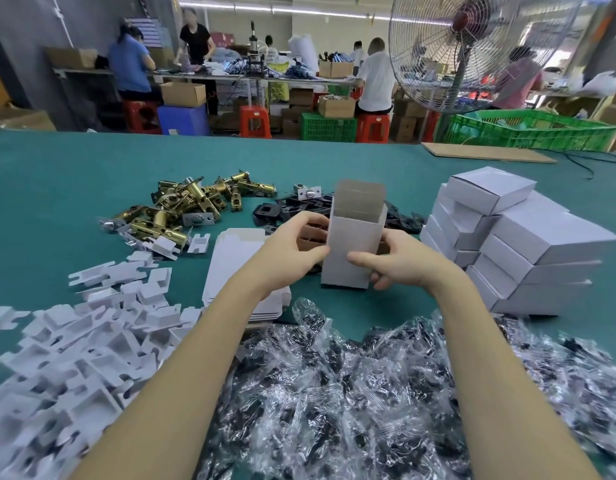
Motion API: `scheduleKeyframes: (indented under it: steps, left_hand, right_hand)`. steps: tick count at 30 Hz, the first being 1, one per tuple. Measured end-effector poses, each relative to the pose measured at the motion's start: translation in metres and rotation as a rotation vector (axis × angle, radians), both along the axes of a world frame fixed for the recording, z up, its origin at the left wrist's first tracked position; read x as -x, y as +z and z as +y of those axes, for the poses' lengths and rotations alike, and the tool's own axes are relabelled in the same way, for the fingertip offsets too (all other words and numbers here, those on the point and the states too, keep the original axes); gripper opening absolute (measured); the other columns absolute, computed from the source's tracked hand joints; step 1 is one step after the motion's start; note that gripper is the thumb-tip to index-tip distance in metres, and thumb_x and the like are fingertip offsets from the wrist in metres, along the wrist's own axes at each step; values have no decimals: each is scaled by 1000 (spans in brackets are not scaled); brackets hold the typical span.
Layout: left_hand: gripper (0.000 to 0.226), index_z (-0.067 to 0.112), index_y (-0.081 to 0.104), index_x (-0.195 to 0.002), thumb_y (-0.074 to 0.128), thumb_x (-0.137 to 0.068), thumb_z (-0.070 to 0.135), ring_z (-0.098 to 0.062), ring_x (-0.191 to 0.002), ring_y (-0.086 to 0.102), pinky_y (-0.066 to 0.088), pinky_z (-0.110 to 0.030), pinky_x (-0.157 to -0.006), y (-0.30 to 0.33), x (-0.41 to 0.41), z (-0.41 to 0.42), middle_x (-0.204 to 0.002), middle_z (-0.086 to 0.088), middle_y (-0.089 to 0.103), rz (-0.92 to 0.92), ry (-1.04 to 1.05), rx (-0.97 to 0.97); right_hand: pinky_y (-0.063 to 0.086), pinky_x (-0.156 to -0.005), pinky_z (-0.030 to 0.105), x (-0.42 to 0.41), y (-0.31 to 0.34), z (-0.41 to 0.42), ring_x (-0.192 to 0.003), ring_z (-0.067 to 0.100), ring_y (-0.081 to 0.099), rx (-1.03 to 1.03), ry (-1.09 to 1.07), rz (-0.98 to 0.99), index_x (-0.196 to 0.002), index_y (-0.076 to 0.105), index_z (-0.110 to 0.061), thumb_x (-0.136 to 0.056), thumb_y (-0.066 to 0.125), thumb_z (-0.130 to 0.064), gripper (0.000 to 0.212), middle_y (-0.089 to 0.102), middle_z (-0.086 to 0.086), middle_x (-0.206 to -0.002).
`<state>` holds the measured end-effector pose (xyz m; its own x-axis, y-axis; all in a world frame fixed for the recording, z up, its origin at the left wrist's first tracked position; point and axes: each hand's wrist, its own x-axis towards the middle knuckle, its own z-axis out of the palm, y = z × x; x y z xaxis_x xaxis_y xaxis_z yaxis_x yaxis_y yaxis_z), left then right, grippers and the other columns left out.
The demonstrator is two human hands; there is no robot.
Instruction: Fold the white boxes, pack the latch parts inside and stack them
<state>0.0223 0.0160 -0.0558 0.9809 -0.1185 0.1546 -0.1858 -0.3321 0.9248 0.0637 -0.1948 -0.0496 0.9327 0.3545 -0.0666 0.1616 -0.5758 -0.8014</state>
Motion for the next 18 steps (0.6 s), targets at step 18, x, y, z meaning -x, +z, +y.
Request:
scheduleKeyframes:
  steps: [18]
  left_hand:
    - [30, 20, 63, -120, 64, -96, 2, -19, -109, 69, 61, -31, -88, 2, 6, 12, -117, -3, 69, 103, -103, 25]
  right_hand:
    - [64, -68, 34, 4, 0, 11, -74, 16, 68, 23, 85, 62, -127, 51, -32, -93, 73, -14, 45, 66, 3, -108]
